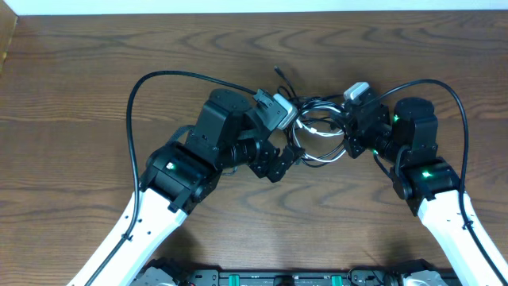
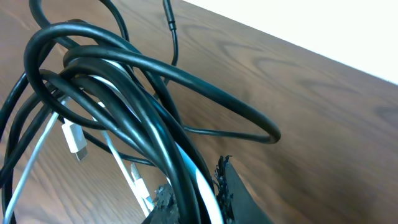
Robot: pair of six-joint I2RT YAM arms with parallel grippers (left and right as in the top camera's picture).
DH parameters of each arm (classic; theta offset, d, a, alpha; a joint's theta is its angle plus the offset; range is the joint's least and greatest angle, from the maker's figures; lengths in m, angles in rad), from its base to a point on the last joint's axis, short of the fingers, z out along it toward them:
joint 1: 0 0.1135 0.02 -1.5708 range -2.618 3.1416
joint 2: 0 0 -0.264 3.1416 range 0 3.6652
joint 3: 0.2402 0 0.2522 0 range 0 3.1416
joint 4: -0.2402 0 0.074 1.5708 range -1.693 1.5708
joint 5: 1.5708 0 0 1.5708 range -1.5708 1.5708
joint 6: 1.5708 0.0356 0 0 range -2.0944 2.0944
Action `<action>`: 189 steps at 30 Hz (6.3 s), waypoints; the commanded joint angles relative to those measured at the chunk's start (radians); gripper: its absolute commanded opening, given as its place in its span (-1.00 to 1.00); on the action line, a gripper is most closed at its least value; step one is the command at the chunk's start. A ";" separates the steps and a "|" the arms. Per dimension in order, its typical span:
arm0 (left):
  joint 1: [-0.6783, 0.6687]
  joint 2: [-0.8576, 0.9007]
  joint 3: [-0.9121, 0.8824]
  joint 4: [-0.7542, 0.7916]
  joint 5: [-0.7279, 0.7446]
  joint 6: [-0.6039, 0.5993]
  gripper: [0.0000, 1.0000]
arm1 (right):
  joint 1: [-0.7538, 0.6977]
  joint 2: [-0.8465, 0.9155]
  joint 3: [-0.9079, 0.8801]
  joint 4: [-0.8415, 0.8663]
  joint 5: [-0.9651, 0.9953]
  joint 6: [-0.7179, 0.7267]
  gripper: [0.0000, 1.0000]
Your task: Untangle cables
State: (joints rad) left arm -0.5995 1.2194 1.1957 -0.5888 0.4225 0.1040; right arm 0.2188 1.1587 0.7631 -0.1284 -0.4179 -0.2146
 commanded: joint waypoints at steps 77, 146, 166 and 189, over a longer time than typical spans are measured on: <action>-0.002 0.185 0.020 0.312 -0.005 -0.192 -0.34 | 0.044 0.000 0.013 0.015 -0.273 0.079 -0.98; 0.010 0.187 0.020 0.128 -0.173 -0.011 0.25 | 0.043 0.000 0.013 -0.063 -0.143 -0.057 -0.98; 0.009 0.187 0.020 0.164 -0.093 -0.030 -0.63 | 0.043 0.000 0.013 -0.068 -0.138 -0.056 -0.98; 0.010 0.187 0.020 0.132 -0.093 -0.030 -0.85 | 0.043 0.000 -0.010 -0.113 0.275 -0.056 -0.97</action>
State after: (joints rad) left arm -0.5953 1.4055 1.1969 -0.4496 0.3344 0.0784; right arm 0.2653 1.1625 0.7605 -0.2493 -0.2829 -0.2592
